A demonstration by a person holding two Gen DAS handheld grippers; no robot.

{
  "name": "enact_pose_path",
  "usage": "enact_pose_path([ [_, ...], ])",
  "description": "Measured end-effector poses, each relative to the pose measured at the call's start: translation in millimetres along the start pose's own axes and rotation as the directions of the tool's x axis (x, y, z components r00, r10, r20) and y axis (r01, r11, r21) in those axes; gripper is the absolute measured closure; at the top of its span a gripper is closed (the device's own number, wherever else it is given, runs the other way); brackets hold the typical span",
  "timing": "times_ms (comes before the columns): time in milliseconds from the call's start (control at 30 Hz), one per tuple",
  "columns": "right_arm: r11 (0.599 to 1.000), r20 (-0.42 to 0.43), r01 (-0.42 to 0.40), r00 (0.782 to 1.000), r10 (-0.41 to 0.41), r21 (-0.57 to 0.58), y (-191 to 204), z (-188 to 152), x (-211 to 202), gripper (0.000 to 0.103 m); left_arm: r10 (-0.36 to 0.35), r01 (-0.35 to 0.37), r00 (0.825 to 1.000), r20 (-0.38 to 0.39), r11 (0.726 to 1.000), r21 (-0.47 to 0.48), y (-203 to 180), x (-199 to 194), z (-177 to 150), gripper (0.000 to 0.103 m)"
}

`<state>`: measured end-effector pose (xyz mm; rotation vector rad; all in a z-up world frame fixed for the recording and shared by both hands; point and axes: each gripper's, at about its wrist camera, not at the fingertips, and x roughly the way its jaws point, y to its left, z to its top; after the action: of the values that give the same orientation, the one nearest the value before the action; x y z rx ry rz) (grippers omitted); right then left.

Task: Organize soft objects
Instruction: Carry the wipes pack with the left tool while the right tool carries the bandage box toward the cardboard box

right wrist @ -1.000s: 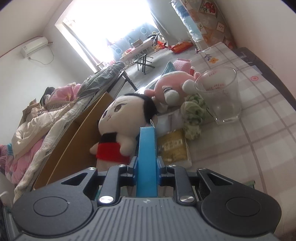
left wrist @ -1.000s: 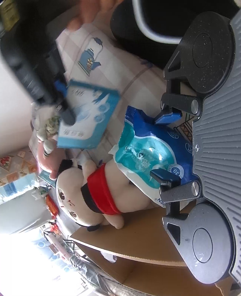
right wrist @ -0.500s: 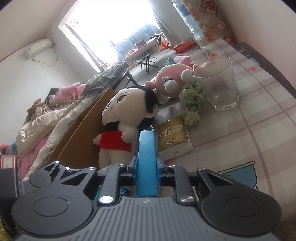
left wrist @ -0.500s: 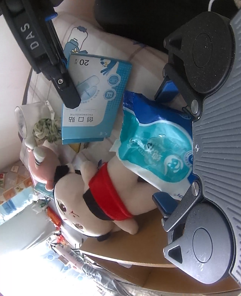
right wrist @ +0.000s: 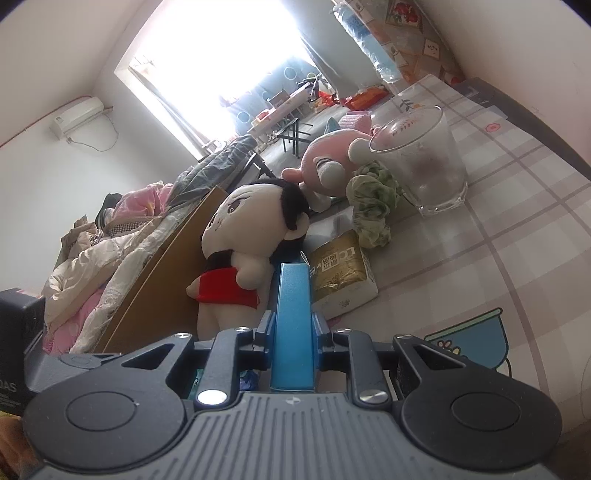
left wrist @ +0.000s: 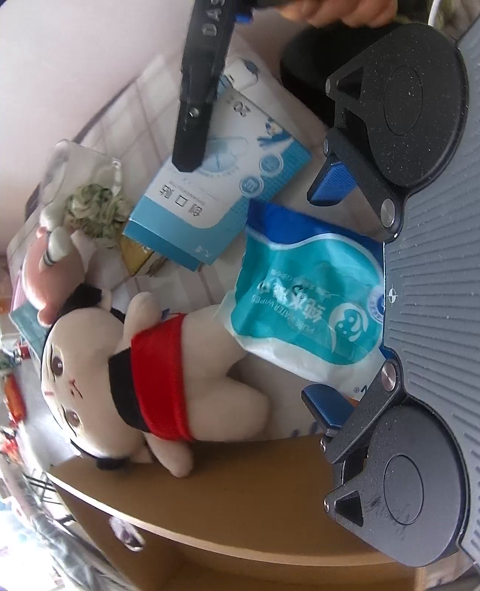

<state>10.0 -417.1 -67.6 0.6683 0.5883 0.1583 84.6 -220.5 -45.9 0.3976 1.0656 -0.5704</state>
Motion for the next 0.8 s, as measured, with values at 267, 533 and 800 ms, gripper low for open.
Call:
enact_pose_path([
  [267, 0.999, -0.063, 0.025, 0.998, -0.027, -0.044, 8.3, 7.1, 10.6, 0.079, 0.050, -0.050, 0.999, 0.000, 0.987, 0.152, -11.7, 16.9, -14.9, 0.001],
  [533, 0.999, -0.086, 0.014, 0.996, -0.017, -0.030, 9.1, 6.6, 14.2, 0.080, 0.000, -0.003, 0.999, 0.044, 0.998, 0.064, 8.4, 4.9, -17.2, 0.025],
  [800, 0.997, -0.007, 0.042, 0.999, -0.043, -0.070, 34.7, 4.3, -19.5, 0.081, -0.076, 0.075, 0.987, 0.140, 0.997, 0.014, 13.1, -24.1, -35.0, 0.027],
])
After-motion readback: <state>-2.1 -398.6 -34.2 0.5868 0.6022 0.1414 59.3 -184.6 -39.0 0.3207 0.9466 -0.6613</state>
